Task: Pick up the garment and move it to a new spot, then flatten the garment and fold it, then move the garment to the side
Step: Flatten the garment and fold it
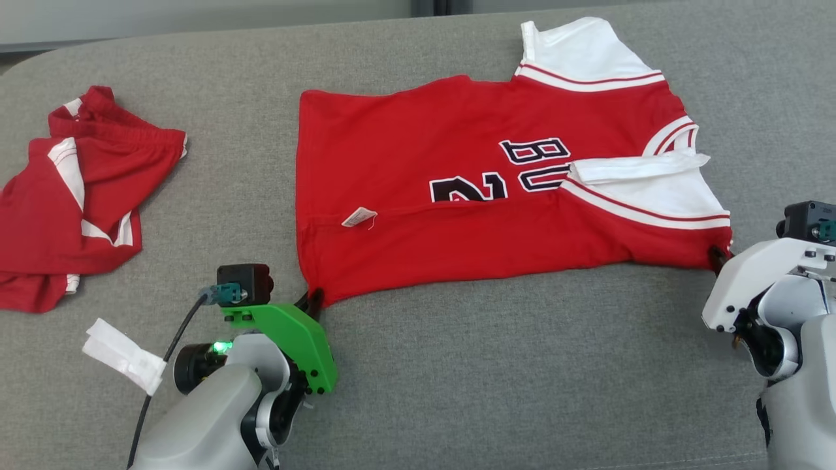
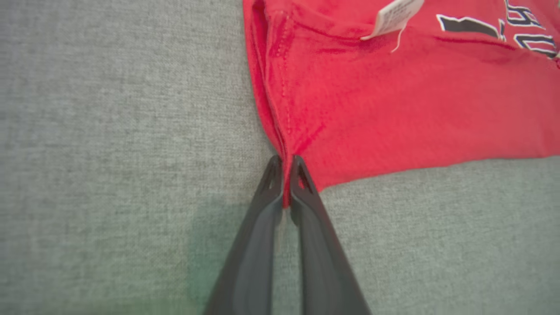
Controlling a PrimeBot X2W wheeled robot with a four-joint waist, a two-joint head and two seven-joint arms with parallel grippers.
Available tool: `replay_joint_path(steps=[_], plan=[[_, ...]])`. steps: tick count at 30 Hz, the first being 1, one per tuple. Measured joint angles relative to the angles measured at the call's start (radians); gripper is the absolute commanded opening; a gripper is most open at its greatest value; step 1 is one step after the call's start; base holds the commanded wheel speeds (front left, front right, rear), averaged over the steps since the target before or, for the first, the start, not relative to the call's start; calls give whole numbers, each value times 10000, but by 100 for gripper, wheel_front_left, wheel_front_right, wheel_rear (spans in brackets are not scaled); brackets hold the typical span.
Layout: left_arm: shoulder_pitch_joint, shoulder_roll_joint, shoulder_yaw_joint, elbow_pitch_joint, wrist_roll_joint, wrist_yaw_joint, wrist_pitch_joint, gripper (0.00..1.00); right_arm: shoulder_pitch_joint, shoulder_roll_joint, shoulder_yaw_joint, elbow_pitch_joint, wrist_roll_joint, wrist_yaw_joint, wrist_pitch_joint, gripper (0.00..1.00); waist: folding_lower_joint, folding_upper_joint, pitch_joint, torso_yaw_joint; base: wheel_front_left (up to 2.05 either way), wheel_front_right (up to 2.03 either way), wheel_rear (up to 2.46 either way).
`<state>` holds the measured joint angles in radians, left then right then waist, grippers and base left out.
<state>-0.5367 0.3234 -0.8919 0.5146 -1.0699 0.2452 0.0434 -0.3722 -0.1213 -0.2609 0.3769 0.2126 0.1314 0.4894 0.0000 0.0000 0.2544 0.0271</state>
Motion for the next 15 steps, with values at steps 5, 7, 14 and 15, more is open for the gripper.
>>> replay_joint_path(steps=[5, 7, 14, 15], plan=[[529, 339, 42, -633, -167, 176, 104, 0, 922, -84, 13, -1055, 180, 0, 562, 0, 0, 0, -423, 17, 0, 0, 0], [789, 573, 46, -961, -201, 330, 171, 0, 1341, 27, -86, -1509, 194, 0, 832, 0, 0, 0, -588, 26, 0, 0, 0], [1746, 1267, 65, -2132, -445, 974, 445, 0, 2738, 541, -328, -2757, 236, 2, 1503, 0, 0, 0, -1021, 5, 0, 0, 0], [1870, 1348, 79, -2270, -489, 1057, 506, 0, 2864, 577, -322, -2867, 245, 2, 1519, 0, 0, 0, -1053, -14, 0, 0, 0]])
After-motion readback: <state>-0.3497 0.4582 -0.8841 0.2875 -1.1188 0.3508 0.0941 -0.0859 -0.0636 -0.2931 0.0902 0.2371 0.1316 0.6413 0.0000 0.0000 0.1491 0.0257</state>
